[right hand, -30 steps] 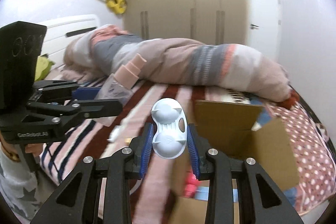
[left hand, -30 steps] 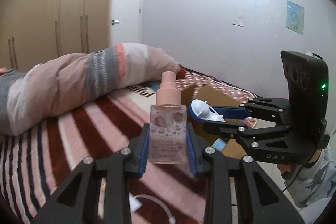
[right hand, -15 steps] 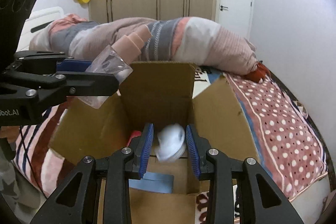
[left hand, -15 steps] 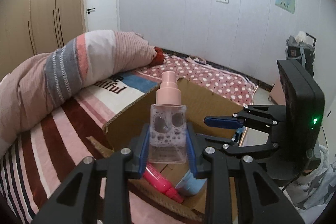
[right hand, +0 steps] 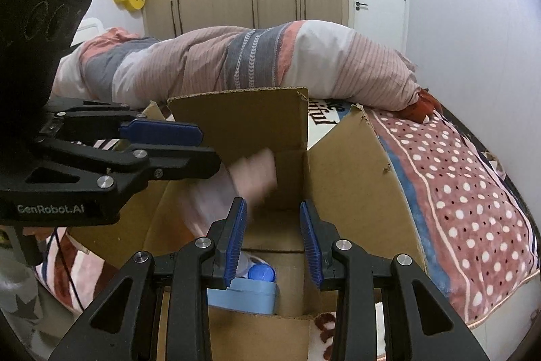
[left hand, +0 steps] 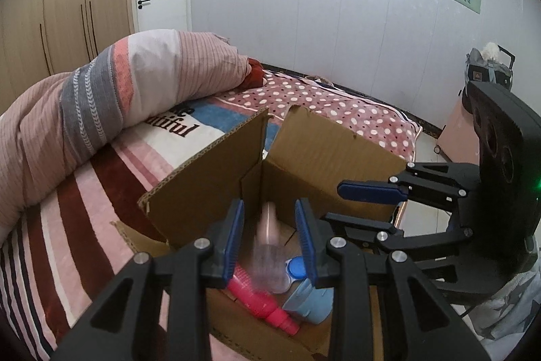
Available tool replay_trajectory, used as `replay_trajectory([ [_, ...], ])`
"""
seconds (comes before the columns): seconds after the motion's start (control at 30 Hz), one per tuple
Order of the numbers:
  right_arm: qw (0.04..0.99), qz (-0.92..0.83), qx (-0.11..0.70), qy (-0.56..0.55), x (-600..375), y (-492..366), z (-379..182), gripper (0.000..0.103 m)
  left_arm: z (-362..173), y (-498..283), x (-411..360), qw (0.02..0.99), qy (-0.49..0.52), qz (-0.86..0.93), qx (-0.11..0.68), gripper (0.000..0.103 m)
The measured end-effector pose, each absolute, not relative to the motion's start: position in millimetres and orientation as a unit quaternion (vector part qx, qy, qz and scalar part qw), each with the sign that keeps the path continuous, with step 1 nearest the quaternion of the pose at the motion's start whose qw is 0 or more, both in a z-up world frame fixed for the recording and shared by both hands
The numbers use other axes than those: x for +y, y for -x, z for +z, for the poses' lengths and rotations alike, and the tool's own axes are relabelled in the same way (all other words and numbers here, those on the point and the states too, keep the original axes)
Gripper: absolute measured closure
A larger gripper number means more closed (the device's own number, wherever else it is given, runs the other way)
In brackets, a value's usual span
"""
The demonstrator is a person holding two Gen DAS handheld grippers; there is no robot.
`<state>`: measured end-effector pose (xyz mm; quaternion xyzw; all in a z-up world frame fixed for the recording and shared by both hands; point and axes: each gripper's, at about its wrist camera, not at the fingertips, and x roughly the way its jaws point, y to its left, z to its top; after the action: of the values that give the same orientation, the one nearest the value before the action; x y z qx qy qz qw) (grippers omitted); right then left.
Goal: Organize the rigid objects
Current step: 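Carry the earbud case and perfume bottle into the box and release both, then grasp the white tube with the left gripper while the right reaches the adapter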
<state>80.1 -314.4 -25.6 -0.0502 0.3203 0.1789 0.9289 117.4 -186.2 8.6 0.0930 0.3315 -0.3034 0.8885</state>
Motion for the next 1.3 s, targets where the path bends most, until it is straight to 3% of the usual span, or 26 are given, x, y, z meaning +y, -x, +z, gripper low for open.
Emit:
replay_trajectory([
  [0.27,0.929,0.176,0.321,0.055,-311,-76,-18,0.074,27,-103,-154,0.905,-0.062,-0.289,0.307,0.072],
  [0.43,0.929,0.190,0.312,0.057,-298,-66,-5,0.074,37,-85,-109,0.926,-0.050,-0.242,0.286,0.050],
  [0.5,0.929,0.205,0.303,0.059,-288,-59,2,0.074,38,-77,-84,0.934,-0.046,-0.217,0.279,0.046],
  [0.9,0.898,0.328,0.279,0.091,-185,-15,20,0.074,-17,-40,53,0.944,0.007,-0.071,0.323,0.043],
  [1.3,0.842,0.358,0.382,0.126,-98,-34,-73,0.067,-113,-65,97,0.912,0.063,-0.060,0.400,0.043],
])
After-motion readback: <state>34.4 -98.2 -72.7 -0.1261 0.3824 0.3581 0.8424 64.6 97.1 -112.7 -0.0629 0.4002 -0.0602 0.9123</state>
